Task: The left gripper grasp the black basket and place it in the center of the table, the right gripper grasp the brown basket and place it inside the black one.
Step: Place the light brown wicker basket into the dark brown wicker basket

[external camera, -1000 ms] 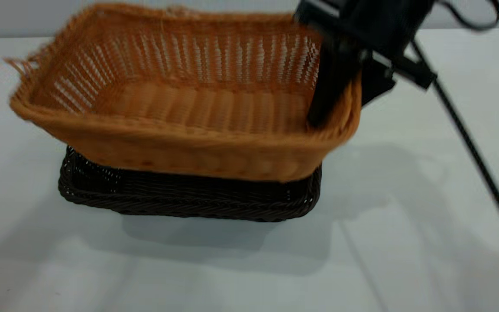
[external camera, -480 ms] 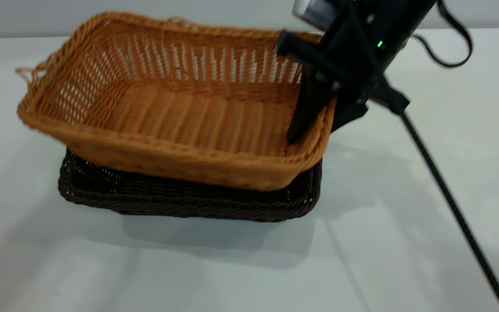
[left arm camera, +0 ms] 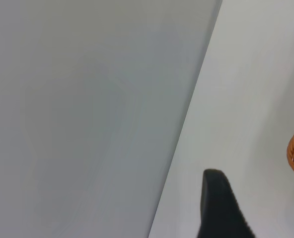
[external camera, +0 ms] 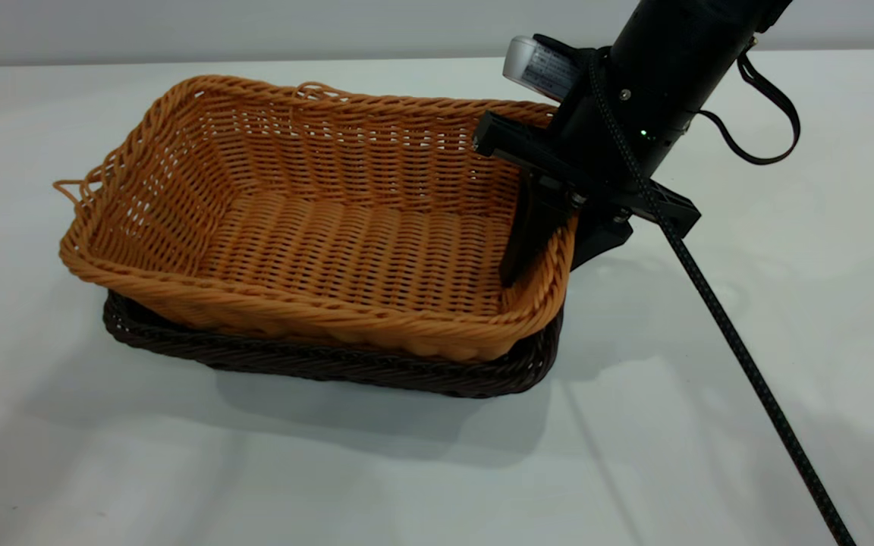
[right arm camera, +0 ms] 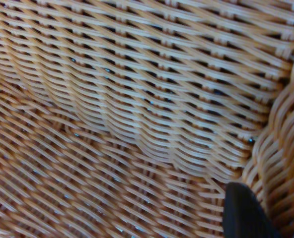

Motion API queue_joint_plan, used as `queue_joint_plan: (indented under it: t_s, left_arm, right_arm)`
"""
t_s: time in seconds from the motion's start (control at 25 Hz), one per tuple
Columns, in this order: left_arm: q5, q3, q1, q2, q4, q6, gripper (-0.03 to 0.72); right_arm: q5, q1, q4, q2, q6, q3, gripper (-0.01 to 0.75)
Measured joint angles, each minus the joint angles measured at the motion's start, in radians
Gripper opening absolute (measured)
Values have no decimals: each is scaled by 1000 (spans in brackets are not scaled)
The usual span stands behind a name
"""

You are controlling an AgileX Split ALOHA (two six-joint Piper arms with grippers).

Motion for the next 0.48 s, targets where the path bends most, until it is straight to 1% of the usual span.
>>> queue_joint_plan:
  t_s: [0.04, 0.08, 0.2, 0.32, 0.4, 0.48]
  left_arm:
    - [0, 0, 0, 0, 0, -1, 366]
    - [1, 0, 0, 0, 0, -1, 366]
    - [5, 0, 0, -1, -1, -3, 366]
    - [17, 0, 0, -12, -4, -20, 366]
    - [32, 0, 0, -27, -4, -36, 366]
    - [53, 0, 0, -45, -9, -51, 366]
  right_arm:
    - [2, 0, 3, 0, -5, 0, 206]
    - [6, 0, 8, 0, -15, 0, 253]
    - [46, 0, 8, -7, -64, -10, 409]
    - [165, 0, -37, -15, -114, -50, 553]
    - [242, 0, -90, -15, -120, -96, 601]
    - [299, 0, -151, -15, -107, -142, 614]
